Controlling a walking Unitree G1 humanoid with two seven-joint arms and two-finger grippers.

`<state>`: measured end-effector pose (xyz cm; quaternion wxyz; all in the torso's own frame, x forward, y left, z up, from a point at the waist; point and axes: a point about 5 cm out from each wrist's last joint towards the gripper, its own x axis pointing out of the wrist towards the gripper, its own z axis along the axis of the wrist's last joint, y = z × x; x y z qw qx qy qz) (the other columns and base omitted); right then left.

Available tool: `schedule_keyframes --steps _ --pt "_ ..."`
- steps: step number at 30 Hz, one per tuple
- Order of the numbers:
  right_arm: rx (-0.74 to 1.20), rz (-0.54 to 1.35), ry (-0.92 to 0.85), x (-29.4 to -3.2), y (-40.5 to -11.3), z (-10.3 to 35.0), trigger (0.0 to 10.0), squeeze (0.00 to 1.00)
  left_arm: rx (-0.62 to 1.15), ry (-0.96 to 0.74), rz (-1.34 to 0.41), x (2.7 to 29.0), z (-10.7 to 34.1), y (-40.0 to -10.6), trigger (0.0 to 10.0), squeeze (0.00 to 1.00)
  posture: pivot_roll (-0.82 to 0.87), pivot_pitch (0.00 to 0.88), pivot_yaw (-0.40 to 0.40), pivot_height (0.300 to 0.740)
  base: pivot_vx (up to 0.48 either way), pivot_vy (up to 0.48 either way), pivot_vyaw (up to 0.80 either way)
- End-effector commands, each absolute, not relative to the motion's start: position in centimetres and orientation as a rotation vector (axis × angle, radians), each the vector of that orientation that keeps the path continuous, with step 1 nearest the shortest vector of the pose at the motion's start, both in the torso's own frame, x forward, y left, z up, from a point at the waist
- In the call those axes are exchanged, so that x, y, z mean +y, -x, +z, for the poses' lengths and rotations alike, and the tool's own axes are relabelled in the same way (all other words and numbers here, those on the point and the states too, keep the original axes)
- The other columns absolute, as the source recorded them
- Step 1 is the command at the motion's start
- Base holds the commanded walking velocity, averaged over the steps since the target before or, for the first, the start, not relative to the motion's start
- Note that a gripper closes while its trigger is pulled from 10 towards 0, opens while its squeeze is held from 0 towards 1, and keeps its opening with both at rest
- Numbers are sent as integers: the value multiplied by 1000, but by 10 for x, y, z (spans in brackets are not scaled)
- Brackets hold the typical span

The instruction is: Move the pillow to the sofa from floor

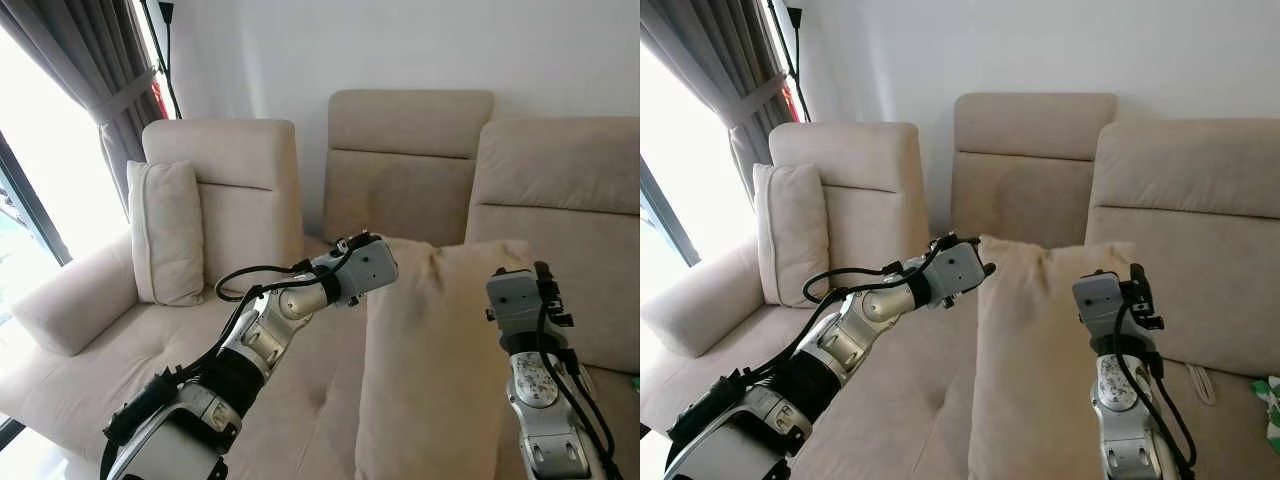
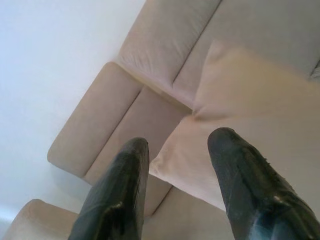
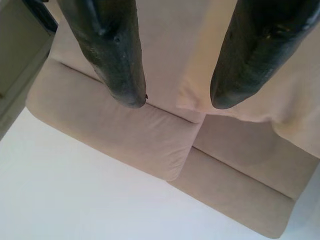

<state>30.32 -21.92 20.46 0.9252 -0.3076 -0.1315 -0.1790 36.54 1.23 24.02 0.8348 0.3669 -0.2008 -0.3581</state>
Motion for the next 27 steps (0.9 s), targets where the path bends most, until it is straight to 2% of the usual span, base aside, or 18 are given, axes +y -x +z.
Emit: schedule_keyframes --steps 1,8,10,11,14,17,18,27 --pt "-272 -348 635 -213 -306 204 10000 0 -440 -757 -741 15 245 -367 10000 0 -7 0 111 740 0 0 0" --pt "-302 -270 596 -201 -307 205 10000 0 -433 -740 -735 16 244 -367 10000 0 -8 0 112 740 0 0 0" --pt "-349 -167 535 -184 -304 206 10000 0 -402 -633 -720 17 242 -368 10000 0 -7 0 111 740 0 0 0" --pt "-349 -167 535 -184 -304 206 10000 0 -402 -633 -720 17 242 -368 10000 0 -7 0 111 740 0 0 0" --pt "-437 -118 422 -171 -295 212 10000 0 -300 -331 -662 21 232 -371 10000 0 -9 0 110 740 0 0 0" --pt "-463 -121 410 -168 -290 213 10000 0 -254 -243 -648 24 223 -371 10000 0 -11 0 108 740 0 0 0" --pt "-485 -123 406 -164 -282 210 10000 0 -185 -138 -656 26 208 -367 10000 0 -10 0 105 740 0 0 0" --pt "-425 -63 386 -156 -261 184 10000 0 -88 70 -679 36 178 -350 10000 0 -2 0 98 740 0 0 0"
